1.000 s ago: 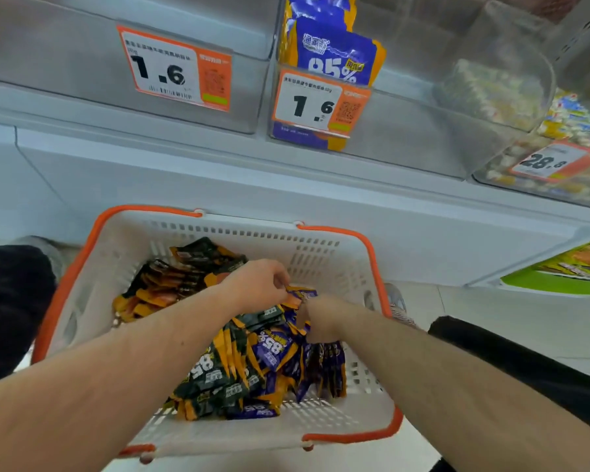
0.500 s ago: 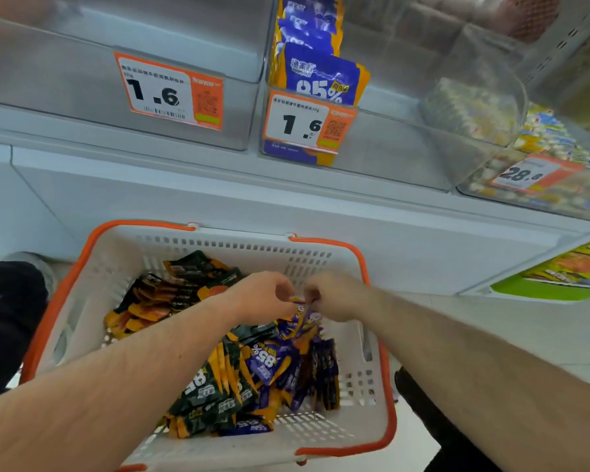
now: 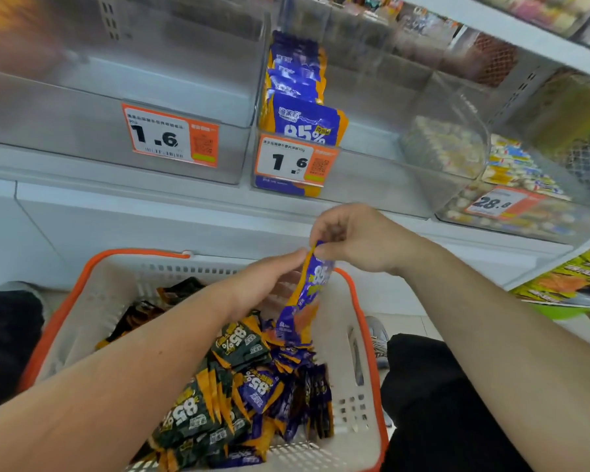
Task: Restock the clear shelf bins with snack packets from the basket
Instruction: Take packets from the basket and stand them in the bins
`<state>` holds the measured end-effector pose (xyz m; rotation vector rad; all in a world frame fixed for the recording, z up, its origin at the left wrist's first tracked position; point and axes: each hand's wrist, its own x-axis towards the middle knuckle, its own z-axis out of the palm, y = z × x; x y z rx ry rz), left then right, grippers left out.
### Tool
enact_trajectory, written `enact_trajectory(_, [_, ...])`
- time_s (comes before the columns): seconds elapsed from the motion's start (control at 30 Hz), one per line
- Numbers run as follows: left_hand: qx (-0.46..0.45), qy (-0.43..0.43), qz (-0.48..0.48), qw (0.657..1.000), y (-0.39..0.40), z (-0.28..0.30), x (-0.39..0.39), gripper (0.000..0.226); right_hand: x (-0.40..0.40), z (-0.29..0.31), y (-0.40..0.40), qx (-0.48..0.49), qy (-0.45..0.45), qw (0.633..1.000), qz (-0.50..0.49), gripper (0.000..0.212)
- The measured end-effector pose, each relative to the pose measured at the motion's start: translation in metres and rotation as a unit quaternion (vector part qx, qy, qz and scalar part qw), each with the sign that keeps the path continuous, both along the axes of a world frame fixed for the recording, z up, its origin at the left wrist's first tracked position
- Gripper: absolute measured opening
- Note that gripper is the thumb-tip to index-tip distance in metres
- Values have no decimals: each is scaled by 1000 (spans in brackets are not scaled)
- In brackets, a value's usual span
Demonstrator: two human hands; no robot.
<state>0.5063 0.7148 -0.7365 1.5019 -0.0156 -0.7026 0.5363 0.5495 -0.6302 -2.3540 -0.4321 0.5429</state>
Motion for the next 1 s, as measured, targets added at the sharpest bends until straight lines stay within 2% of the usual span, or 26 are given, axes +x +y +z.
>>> enact_trajectory(0.07, [-20, -29, -4, 999, 1, 9, 1, 50, 7, 7, 10, -7, -24, 1000, -14, 27])
enact_trajectory(0.13, [-48, -51, 39, 997, 4, 17, 5, 38, 12, 12, 17, -10, -47, 999, -24, 26])
enact_trajectory(0.23, [-100, -45, 75, 991, 14, 26, 15, 61, 14, 20, 21, -44, -92, 995, -18, 27])
enact_trajectory(0.27, [-94, -64, 63, 992, 16, 30, 16, 58, 15, 22, 23, -57, -108, 992, -17, 27])
enact_trajectory(0.37, [-35, -154, 32, 987, 20, 40, 16, 14, 15, 27, 27, -71, -155, 985, -34, 28])
enact_trajectory(0.43, [-11, -186, 66, 980, 19, 44, 18, 27, 16, 30, 30, -65, -179, 979, -73, 26])
enact_trajectory(0.57, [-17, -224, 138, 965, 24, 47, 19, 33, 20, 40, 22, -62, -196, 963, -176, 24])
enact_trajectory(0.6, [-23, -233, 154, 960, 25, 48, 19, 33, 20, 41, 19, -43, -183, 964, -189, 24])
enact_trajectory(0.7, [-57, -254, 203, 944, 24, 54, 19, 31, 14, 42, 17, 117, -89, 967, -208, 12])
enact_trajectory(0.73, [-61, -258, 219, 939, 22, 58, 20, 28, 12, 41, 17, 155, -90, 962, -207, 14])
enact_trajectory(0.77, [-59, -263, 235, 934, 21, 62, 20, 24, 12, 42, 18, 187, -116, 954, -204, 19])
enact_trajectory(0.83, [-44, -261, 268, 926, 21, 66, 23, 20, 13, 46, 20, 236, -232, 925, -189, 27])
enact_trajectory(0.9, [-44, -227, 302, 925, 25, 66, 26, 16, 13, 56, 21, 288, -342, 878, -172, 31])
enact_trajectory(1.0, [-37, -189, 315, 929, 27, 61, 28, 18, 13, 68, 23, 335, -443, 814, -172, 30])
